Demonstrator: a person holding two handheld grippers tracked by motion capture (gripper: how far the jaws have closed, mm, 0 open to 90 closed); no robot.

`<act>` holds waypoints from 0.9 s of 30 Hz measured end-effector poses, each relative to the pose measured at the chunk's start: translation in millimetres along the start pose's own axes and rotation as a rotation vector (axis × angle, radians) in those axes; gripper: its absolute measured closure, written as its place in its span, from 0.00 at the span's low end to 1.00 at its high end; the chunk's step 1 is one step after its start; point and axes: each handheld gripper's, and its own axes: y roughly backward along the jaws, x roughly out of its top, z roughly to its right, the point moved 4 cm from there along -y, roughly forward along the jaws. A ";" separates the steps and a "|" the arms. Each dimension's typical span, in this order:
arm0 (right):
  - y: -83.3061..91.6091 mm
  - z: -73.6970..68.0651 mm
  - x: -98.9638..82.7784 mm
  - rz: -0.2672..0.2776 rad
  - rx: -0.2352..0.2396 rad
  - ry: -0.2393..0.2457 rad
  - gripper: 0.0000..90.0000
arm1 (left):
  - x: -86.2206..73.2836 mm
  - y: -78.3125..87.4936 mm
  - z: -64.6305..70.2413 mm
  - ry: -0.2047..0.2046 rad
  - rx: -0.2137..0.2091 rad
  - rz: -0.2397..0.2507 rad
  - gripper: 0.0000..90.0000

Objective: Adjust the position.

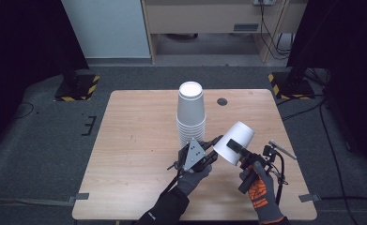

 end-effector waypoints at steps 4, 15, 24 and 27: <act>-0.7 0.2 -0.1 -0.008 0.000 0.012 0.16 | -0.3 0.4 -0.6 -0.010 0.000 -0.011 0.93; -0.4 -1.4 4.6 0.001 -0.014 0.118 0.13 | 0.3 1.5 0.1 -0.019 -0.013 -0.021 0.94; -0.2 -0.1 5.9 0.001 -0.014 0.114 0.10 | 0.9 2.7 0.7 -0.012 -0.027 -0.030 0.96; -0.3 -0.1 6.4 0.004 -0.014 0.117 0.09 | 1.3 3.4 1.1 -0.007 -0.033 -0.032 0.96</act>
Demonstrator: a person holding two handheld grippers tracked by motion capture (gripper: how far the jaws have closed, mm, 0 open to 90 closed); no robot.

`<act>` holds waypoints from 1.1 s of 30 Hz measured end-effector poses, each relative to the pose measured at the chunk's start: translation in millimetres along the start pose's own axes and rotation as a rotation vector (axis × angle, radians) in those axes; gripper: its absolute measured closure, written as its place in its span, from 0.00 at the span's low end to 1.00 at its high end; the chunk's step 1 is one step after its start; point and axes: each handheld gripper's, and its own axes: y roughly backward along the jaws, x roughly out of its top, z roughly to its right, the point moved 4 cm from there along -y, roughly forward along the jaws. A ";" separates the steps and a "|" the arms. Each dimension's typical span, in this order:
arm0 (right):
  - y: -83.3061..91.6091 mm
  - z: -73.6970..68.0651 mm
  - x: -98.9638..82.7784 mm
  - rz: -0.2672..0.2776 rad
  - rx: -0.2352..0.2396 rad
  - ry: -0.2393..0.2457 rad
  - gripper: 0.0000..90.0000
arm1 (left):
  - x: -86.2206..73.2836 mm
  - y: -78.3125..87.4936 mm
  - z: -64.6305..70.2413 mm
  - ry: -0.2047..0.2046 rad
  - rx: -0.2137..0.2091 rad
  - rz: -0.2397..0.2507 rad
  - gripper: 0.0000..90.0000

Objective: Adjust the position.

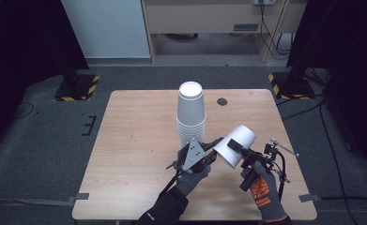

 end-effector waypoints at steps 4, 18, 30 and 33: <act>-0.1 0.1 0.4 -0.002 0.000 0.002 0.08 | 0.5 1.3 0.0 0.009 -0.007 -0.011 0.96; 1.6 0.7 4.0 0.011 -0.005 0.033 0.04 | 4.4 7.2 2.6 0.008 -0.033 -0.026 0.97; 5.7 4.5 9.4 0.040 -0.011 0.028 0.03 | 4.8 13.4 6.2 -0.005 -0.055 -0.034 0.97; 7.0 8.2 11.7 0.051 -0.023 0.023 0.03 | 3.5 17.3 5.9 -0.006 -0.056 -0.041 0.97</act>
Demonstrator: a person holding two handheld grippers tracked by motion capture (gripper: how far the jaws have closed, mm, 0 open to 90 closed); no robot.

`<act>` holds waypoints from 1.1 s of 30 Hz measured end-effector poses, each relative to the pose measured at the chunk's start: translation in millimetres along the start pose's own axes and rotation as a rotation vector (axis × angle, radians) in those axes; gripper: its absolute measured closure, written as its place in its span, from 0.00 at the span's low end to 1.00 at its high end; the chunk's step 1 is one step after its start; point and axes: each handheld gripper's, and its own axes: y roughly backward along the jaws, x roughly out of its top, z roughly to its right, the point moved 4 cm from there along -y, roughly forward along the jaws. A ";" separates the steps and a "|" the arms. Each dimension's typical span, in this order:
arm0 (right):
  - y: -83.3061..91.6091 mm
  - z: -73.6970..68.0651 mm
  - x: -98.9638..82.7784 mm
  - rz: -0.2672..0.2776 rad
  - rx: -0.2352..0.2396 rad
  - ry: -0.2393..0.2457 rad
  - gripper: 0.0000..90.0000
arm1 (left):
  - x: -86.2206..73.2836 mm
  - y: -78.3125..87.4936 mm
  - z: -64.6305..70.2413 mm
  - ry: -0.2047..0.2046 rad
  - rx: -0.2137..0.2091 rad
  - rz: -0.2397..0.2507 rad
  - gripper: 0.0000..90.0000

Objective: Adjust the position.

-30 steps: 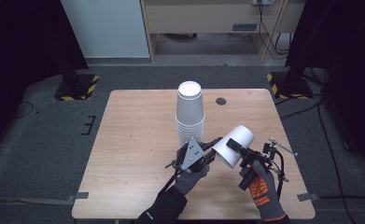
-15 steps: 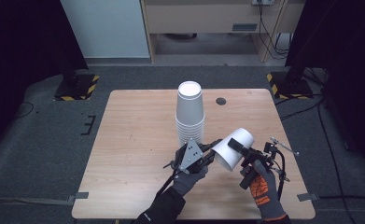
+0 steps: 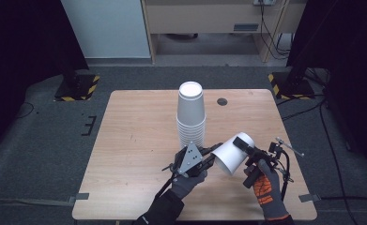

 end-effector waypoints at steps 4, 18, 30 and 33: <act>0.4 3.9 2.7 0.006 -0.011 0.003 0.03 | -0.4 4.9 -0.6 -0.001 -0.002 -0.008 0.97; 3.4 13.6 10.8 0.029 -0.033 -0.005 0.04 | -1.0 20.1 -1.7 -0.002 -0.016 -0.031 0.97; 10.2 19.7 19.3 0.054 -0.061 0.020 0.06 | 0.2 31.9 -2.1 0.009 -0.026 -0.034 0.97; 10.7 21.1 19.6 0.044 -0.068 0.029 0.07 | 0.5 33.9 -3.0 0.013 -0.027 -0.035 0.97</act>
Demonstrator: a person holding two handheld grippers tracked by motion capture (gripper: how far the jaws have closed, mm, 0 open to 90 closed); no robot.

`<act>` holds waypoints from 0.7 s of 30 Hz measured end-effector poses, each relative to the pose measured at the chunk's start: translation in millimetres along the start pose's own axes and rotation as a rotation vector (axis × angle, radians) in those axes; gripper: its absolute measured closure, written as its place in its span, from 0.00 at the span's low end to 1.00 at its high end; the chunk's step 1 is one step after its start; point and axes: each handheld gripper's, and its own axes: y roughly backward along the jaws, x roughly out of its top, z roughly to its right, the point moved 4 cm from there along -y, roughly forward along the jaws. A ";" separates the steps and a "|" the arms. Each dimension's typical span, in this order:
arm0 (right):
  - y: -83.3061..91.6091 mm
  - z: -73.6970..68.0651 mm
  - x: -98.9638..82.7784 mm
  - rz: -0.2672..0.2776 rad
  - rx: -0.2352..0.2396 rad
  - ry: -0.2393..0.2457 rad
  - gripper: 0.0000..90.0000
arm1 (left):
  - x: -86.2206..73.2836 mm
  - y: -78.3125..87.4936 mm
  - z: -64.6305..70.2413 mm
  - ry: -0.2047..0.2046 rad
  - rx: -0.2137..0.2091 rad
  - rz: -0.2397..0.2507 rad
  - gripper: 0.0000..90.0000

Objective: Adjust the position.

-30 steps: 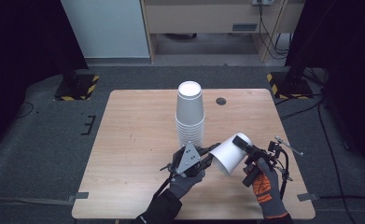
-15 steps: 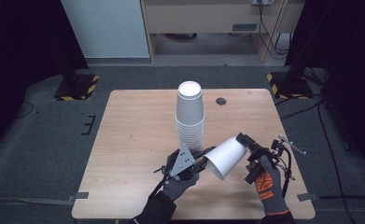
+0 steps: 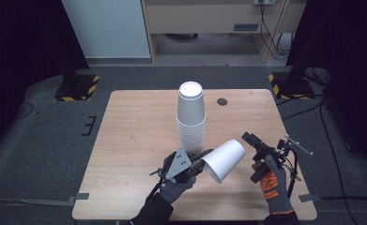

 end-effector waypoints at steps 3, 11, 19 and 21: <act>0.7 1.9 0.1 -0.001 -0.028 0.048 0.08 | -0.2 2.5 -0.8 0.004 0.000 -0.005 0.97; 2.8 10.6 1.6 -0.002 -0.123 0.194 0.09 | -0.9 10.2 -6.5 0.020 0.016 -0.012 0.97; 3.8 19.9 -2.6 -0.056 -0.250 0.375 0.10 | -3.0 22.1 -14.0 0.028 0.036 -0.019 0.97; 3.9 21.4 -4.7 -0.071 -0.283 0.428 0.10 | -2.9 23.4 -15.1 0.030 0.039 -0.019 0.97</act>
